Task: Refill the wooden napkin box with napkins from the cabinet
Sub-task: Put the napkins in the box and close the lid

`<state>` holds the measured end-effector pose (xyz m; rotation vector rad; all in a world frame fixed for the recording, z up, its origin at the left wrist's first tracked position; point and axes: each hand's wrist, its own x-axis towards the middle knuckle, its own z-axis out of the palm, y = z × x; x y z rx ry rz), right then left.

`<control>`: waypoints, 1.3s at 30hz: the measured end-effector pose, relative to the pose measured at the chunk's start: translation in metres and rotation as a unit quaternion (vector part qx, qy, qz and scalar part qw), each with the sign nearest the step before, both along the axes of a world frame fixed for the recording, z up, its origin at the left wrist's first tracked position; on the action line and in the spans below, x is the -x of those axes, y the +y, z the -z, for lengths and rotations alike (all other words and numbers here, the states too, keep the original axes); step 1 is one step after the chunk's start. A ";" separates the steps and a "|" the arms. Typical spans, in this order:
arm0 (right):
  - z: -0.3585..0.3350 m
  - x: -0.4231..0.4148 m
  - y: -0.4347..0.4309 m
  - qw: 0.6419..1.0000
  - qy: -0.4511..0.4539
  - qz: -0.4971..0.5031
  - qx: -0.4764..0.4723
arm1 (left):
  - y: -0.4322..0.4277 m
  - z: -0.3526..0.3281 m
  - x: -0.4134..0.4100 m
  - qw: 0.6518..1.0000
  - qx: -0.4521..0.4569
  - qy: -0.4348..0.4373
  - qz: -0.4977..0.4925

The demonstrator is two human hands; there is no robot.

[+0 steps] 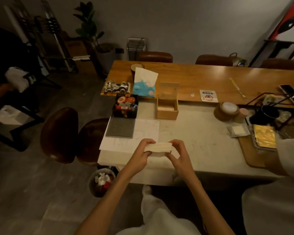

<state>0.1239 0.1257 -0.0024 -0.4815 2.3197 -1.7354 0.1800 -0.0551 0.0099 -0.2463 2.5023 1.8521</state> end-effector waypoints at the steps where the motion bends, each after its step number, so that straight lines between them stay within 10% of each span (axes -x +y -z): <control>1: 0.001 0.014 -0.004 1.000 -0.001 0.000 -0.002 | -0.005 0.003 0.013 1.000 0.010 -0.005 0.002; 39: 0.112 0.113 -0.071 0.979 -0.176 0.098 -0.011 | -0.031 0.112 0.135 0.993 -0.079 -0.085 -0.027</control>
